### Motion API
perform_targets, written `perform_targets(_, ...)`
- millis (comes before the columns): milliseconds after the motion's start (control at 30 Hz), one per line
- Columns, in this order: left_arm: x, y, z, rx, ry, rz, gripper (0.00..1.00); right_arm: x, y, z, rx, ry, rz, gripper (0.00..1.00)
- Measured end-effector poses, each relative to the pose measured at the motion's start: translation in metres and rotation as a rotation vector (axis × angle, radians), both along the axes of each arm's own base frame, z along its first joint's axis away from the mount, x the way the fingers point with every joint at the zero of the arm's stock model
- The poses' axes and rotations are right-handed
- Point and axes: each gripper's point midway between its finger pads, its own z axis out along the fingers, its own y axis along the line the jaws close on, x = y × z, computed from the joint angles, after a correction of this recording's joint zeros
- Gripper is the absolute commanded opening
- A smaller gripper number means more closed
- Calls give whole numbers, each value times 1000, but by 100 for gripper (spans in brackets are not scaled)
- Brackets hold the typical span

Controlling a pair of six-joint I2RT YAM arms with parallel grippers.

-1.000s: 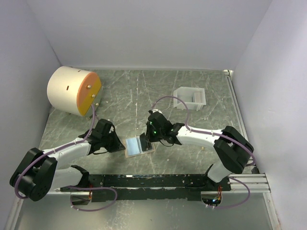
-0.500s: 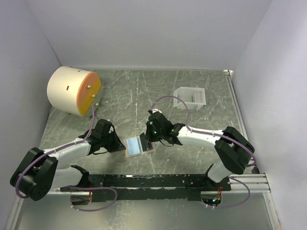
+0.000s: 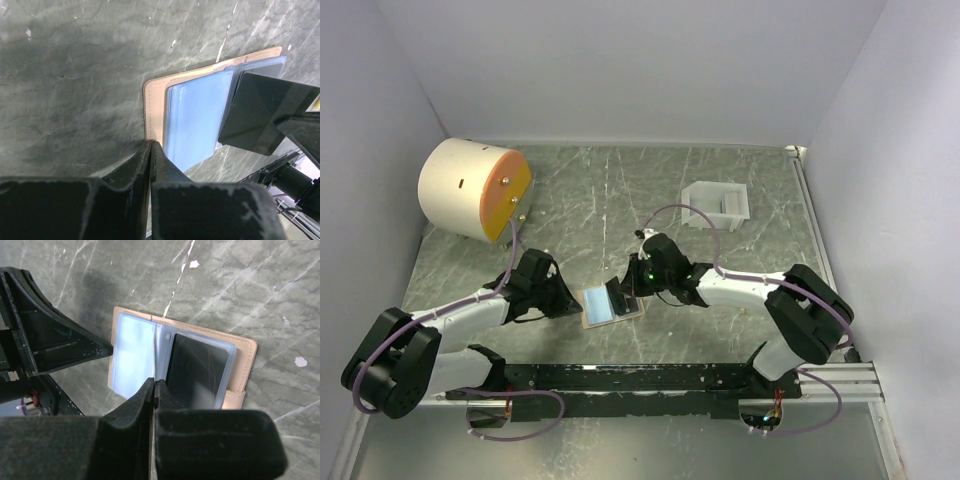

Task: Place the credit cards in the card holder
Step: Insert the credit card into the card holder.

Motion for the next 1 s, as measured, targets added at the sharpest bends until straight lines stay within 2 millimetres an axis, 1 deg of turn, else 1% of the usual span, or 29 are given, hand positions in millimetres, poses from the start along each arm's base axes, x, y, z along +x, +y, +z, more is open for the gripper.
perform_targets(233, 0, -1, 0, -9, -7, -2, 13, 5, -9, -3, 87, 29, -7, 0)
perform_targets(500, 0, -1, 0, -9, -8, -2, 13, 3, -2, 3, 153, 23, 21, 0)
perform_targets(1000, 0, -2, 0, -18, -13, -2, 12, 5, -1, -11, 190, 60, 7, 0)
